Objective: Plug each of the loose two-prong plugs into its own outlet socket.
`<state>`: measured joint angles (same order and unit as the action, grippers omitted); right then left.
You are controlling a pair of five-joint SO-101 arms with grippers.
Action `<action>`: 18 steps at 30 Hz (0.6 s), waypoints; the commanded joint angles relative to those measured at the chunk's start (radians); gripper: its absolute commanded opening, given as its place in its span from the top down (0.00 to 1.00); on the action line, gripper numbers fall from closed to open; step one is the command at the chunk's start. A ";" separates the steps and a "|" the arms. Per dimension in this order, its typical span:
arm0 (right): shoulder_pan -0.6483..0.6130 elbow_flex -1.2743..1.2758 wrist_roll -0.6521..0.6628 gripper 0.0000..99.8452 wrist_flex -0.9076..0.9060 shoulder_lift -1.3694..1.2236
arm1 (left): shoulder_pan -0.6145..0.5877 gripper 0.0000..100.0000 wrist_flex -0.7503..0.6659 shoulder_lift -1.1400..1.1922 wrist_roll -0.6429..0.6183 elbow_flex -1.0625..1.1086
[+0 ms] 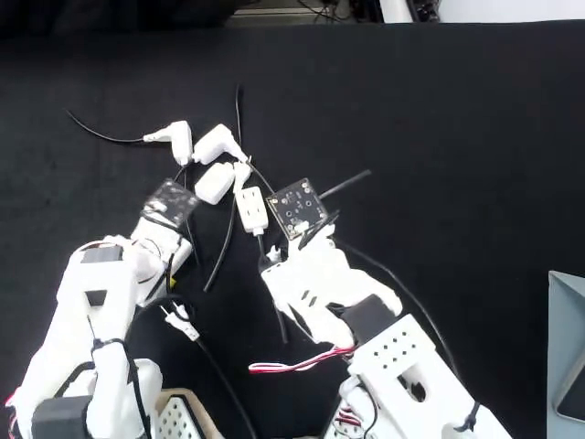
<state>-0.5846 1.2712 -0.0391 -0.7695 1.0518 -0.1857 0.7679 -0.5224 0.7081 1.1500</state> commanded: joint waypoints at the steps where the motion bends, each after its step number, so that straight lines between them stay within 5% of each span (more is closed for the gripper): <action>1: 0.017 -0.015 0.000 0.99 -0.005 -0.004 | 0.016 0.85 -0.084 0.014 0.153 -0.031; 10: 0.017 -0.015 0.000 0.99 -0.003 -0.004 | -0.088 0.73 -0.262 0.015 0.311 -0.038; 18: 0.017 -0.015 0.002 0.99 -0.003 -0.004 | -0.122 0.72 -0.273 0.015 0.451 -0.036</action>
<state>-0.5846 1.2712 -0.0391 -0.7695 1.0518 -0.2716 0.5117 -0.5086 1.0932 1.1515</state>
